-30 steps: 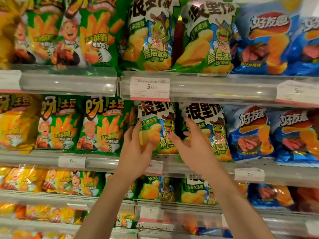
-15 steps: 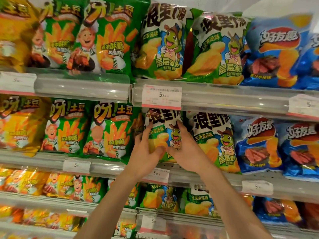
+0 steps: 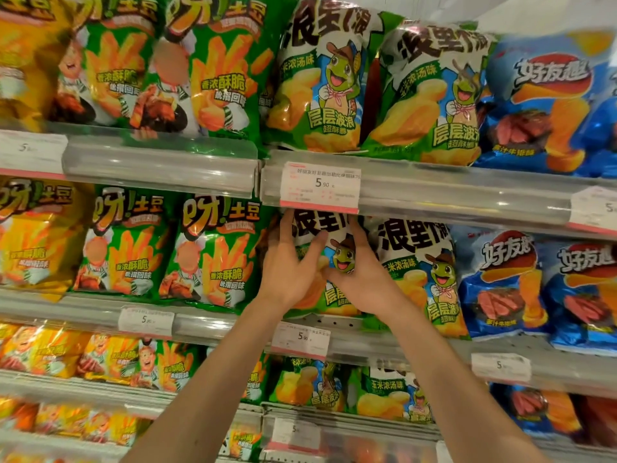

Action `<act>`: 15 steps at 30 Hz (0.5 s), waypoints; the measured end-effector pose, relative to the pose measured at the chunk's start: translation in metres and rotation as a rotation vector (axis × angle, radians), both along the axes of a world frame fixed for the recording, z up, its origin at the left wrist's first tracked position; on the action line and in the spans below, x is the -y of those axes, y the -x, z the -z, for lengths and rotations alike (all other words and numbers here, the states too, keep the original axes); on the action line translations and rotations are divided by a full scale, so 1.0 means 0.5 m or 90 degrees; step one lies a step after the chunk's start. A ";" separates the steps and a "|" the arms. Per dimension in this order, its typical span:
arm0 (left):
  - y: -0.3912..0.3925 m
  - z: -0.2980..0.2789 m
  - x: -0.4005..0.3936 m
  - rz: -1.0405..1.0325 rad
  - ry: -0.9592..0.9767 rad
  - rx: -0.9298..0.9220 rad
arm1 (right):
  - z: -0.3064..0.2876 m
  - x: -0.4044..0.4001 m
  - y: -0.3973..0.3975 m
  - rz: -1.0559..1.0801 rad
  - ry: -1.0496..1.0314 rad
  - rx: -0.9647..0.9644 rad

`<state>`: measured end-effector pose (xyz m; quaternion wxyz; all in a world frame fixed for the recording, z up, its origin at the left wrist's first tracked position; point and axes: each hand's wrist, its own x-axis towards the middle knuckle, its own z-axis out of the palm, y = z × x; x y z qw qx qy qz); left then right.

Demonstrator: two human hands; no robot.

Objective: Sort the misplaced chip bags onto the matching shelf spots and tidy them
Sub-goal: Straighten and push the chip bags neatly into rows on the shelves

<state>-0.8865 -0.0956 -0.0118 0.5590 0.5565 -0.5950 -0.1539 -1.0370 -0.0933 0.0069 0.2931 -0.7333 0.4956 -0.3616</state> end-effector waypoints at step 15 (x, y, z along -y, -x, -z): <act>-0.013 -0.011 0.021 0.057 -0.004 0.017 | 0.019 -0.010 0.003 0.001 0.026 0.018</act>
